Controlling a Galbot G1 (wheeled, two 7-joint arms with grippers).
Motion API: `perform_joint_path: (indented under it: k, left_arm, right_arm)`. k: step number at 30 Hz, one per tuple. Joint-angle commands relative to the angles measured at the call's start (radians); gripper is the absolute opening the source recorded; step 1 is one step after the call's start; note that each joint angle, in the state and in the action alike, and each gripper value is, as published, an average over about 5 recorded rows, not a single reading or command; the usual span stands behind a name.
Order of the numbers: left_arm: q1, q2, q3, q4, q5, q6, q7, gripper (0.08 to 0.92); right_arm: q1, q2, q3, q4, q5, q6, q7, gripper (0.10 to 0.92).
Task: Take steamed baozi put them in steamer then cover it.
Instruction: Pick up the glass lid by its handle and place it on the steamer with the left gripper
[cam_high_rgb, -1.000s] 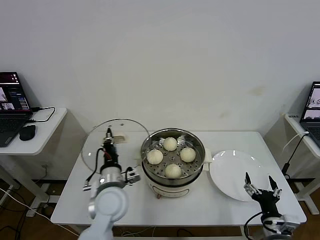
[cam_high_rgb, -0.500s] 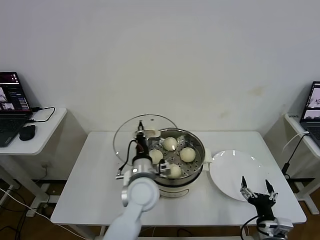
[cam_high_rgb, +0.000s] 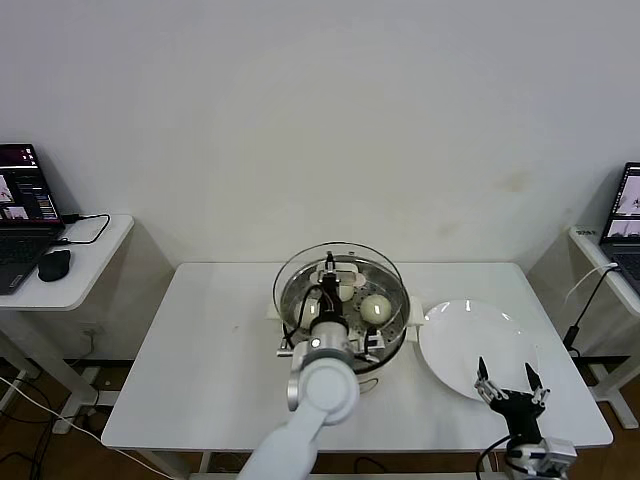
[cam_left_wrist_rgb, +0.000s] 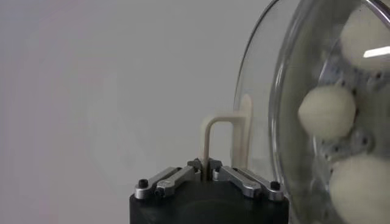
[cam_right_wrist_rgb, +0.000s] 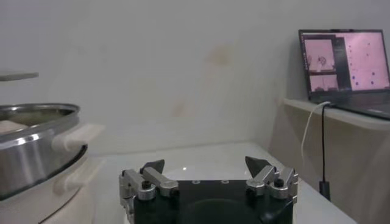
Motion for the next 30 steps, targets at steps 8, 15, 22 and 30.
perform_joint_path:
  k: [8, 15, 22, 30]
  left_arm:
    - [-0.017, -0.023, 0.023, 0.073, 0.011, 0.003, 0.028, 0.138]
    - [-0.010, -0.024, 0.022, 0.063, 0.017, 0.002, 0.038, 0.138]
    - [-0.004, -0.023, 0.012, 0.072, 0.013, 0.002, 0.029, 0.138]
    - [-0.010, -0.022, 0.018, 0.092, -0.001, 0.001, 0.002, 0.138]
  right_arm:
    - [0.006, 0.007, -0.007, -0.014, -0.018, 0.004, 0.001, 0.823]
    - [0.013, 0.006, -0.010, -0.023, -0.021, 0.007, -0.001, 0.823]
    - [0.017, 0.004, -0.010, -0.028, -0.022, 0.009, -0.003, 0.823]
    - [0.018, 0.007, -0.010, -0.029, -0.023, 0.012, -0.004, 0.823]
